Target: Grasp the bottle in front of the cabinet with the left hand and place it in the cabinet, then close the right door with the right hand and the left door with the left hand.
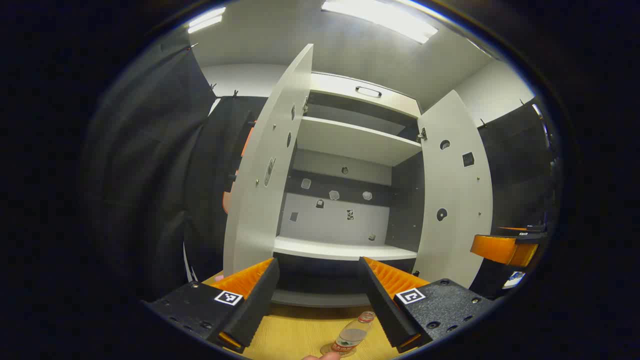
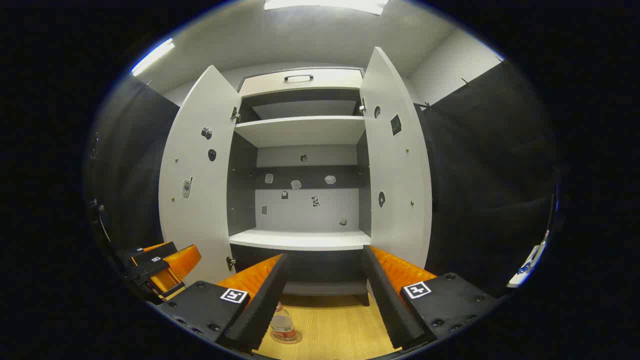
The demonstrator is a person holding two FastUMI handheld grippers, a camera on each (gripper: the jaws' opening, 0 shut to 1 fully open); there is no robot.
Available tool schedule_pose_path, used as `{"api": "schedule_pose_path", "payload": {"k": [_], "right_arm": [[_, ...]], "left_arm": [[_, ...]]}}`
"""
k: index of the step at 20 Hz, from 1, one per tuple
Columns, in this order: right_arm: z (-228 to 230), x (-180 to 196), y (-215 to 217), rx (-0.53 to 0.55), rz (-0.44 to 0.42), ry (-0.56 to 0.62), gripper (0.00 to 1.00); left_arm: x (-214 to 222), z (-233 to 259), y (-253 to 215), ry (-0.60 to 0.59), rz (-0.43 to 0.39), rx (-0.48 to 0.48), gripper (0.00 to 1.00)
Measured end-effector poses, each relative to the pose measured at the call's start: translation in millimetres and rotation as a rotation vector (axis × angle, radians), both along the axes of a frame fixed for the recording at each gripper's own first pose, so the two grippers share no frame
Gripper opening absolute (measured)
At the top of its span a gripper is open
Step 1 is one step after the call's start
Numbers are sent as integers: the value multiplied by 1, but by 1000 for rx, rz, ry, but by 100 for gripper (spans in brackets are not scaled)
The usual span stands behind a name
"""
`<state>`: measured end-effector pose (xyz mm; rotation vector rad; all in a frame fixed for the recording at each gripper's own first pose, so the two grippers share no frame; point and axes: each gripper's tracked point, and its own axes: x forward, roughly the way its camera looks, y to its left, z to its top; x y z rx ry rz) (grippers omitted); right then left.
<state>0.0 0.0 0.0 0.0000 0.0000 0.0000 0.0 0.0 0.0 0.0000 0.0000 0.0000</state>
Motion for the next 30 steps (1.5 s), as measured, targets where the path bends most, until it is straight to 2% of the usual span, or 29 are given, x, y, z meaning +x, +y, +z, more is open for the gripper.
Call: {"api": "schedule_pose_path", "payload": {"k": [20,25,30], "right_arm": [[-2,-5,2,5,-1,7,97],[-4,-9,-4,5,-22,7,97],[-10,-16,-18,-28,-58,30,97]], "left_arm": [[-3,2,2,4,2,-21,96],[17,-1,-30,3,-72,-71,96],[34,-67,-87,67,-197,-49,96]]}}
